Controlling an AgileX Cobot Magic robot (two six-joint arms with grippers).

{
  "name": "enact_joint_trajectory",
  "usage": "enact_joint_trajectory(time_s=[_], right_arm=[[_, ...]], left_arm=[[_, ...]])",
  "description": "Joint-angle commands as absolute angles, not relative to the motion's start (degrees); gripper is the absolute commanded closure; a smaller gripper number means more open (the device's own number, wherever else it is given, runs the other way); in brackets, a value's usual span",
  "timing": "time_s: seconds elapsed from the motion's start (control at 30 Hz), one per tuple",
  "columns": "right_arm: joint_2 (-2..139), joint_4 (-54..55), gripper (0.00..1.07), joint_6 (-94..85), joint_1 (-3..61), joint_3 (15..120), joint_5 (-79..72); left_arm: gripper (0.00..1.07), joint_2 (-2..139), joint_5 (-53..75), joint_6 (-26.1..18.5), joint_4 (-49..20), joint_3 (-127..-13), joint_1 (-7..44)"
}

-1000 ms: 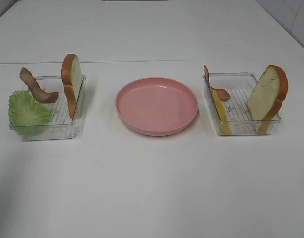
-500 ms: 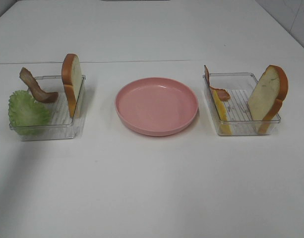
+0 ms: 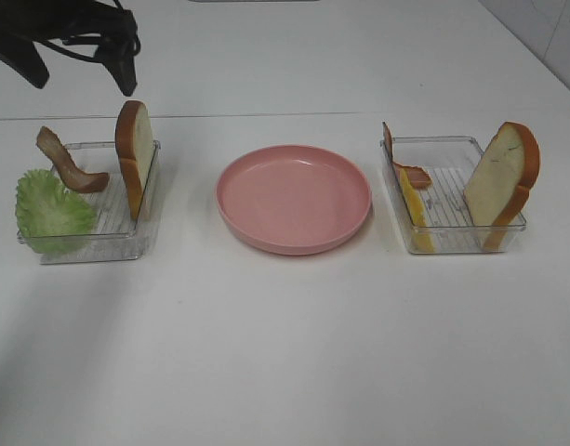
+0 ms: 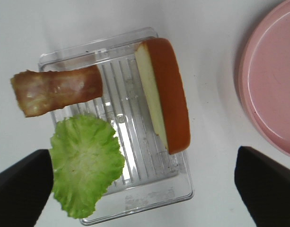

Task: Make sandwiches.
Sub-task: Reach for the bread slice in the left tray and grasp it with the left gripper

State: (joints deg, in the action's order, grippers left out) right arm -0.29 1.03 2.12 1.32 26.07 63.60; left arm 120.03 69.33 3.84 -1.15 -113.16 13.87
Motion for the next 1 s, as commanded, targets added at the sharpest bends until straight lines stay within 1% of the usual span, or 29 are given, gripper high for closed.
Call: enact_joint_trajectory(time_s=[0.03,0.17,0.37,0.53,0.63,0.73,0.8,0.83,0.87,0.9,0.93,1.0], right_arm=[[-2.12,0.8,0.11,1.55,1.03,25.9,63.03],[-2.12,0.8,0.11,1.55,1.03,25.9,63.03],[-2.12,0.8,0.11,1.55,1.03,25.9,63.03],[-2.12,0.8,0.11,1.55,1.03,25.9,63.03],[-2.12,0.8,0.11,1.55,1.03,25.9,63.03],[-2.12,0.8,0.11,1.55,1.03,25.9,63.03],[-2.12,0.8,0.11,1.55,1.03,25.9,63.03],[-2.12,0.8,0.11,1.55,1.03,25.9,63.03],[-2.12,0.8,0.11,1.55,1.03,25.9,63.03],[-2.12,0.8,0.11,1.55,1.03,25.9,63.03],[-2.12,0.8,0.11,1.55,1.03,25.9,63.03],[-2.12,0.8,0.11,1.55,1.03,25.9,63.03]], left_arm=[[0.06,122.84,75.46,5.5,-1.2,-113.62,14.78],[0.06,125.71,74.66,6.59,-1.26,-114.25,15.64],[0.06,130.18,74.14,6.59,-1.66,-117.46,15.7],[0.06,135.5,75.11,6.3,-1.83,-123.42,15.7],[0.06,137.28,75.46,6.13,-3.61,-124.85,15.7],[0.07,137.51,75.46,6.13,-3.67,-124.85,15.7],[0.15,138.03,75.46,5.44,-3.61,-124.85,15.7],[0.15,138.03,75.46,5.44,-3.61,-124.85,15.7],[0.28,138.03,75.46,5.44,-3.09,-124.85,15.7],[0.38,138.03,75.46,5.73,-1.95,-124.85,15.7],[0.38,138.03,75.46,5.73,-1.95,-124.85,15.7],[0.91,138.03,75.46,6.76,0.0,-124.85,15.7]])
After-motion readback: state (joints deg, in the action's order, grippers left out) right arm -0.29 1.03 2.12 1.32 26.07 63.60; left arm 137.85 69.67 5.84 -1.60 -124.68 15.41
